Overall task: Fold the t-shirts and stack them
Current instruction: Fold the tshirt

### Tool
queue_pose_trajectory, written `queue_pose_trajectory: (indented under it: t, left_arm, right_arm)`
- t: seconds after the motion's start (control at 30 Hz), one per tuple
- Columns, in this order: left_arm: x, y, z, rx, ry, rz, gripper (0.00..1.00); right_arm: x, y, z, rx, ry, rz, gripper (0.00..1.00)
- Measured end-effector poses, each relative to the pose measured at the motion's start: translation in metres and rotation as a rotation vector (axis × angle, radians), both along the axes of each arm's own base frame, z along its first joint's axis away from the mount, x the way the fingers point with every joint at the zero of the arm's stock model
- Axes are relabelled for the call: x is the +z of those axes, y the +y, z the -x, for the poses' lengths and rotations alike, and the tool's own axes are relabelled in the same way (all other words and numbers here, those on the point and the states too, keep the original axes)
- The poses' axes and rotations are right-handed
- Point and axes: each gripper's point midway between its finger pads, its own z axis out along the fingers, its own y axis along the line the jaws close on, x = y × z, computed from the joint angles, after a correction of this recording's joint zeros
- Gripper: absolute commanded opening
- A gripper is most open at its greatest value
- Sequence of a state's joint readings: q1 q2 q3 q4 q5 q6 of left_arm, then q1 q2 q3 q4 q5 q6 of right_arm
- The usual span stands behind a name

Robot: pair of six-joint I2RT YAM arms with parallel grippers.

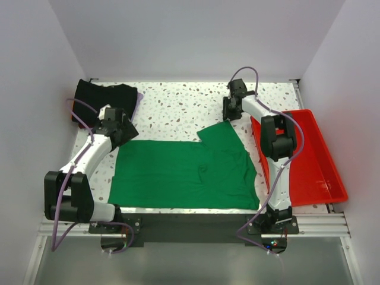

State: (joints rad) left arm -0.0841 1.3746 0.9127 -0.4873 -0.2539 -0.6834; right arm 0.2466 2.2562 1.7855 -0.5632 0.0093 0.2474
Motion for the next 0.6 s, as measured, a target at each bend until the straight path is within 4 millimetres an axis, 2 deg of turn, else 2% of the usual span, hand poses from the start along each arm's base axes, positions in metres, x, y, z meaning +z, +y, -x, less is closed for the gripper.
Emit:
queue_pose_trajectory:
  t: [0.4,0.57,0.6]
  left_arm:
    - [0.0,0.005,0.0,0.001,0.002,0.002,1.0]
    - [-0.003,0.007,-0.003,0.003,0.003,0.001,0.99]
    - [-0.004,0.007,-0.004,0.0,0.003,-0.001,0.99]
  right_arm:
    - [-0.001,-0.001,0.012,-0.013,0.016,-0.01,0.37]
    - [-0.001,-0.002,0.016,-0.014,0.023,-0.011,0.27]
    - [-0.002,-0.002,0.016,-0.014,0.024,-0.012,0.21]
